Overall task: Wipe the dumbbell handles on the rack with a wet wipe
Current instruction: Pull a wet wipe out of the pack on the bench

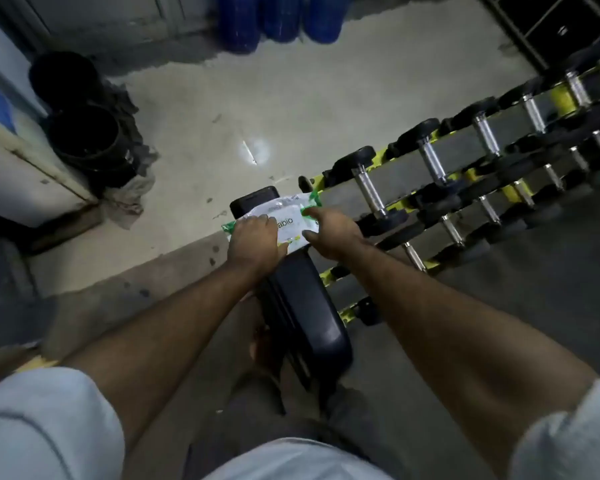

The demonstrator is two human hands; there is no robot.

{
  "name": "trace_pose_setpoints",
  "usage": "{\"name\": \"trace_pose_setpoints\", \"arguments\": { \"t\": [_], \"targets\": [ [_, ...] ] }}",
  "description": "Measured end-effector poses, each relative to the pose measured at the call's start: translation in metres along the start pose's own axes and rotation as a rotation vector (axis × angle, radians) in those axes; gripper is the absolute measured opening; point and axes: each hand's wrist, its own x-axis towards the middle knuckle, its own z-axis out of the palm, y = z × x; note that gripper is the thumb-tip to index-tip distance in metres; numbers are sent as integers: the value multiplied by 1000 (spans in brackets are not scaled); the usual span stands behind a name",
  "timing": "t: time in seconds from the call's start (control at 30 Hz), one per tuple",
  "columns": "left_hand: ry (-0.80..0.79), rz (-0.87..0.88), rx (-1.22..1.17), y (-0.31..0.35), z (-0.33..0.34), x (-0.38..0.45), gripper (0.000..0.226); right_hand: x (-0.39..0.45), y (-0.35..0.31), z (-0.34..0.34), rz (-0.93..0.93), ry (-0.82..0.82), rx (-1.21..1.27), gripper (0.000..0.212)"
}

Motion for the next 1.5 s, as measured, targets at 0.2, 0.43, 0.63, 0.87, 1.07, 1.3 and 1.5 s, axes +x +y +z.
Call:
{"name": "trace_pose_setpoints", "arguments": {
  "t": [0.2,0.43,0.63,0.87,1.07,1.3,1.5],
  "targets": [
    [29,-77,-86,5,20,12,33,33,10,13,-79,-71,-69,54],
    [111,-179,33,21,38,22,54,61,37,25,-182,-57,-83,65],
    [190,-238,160,33,60,22,55,72,66,31,-308,-88,107,71],
    [208,-196,195,32,73,22,52,78,69,41,-289,-9,165,61],
    [237,-78,236,17,76,19,48,78,70,47,-284,14,201,61],
    [276,-28,267,16,73,18,45,79,73,39,-309,-35,213,62],
    [296,-65,85,14,70,15,45,75,69,29,-273,-103,317,64]
  ]
}}
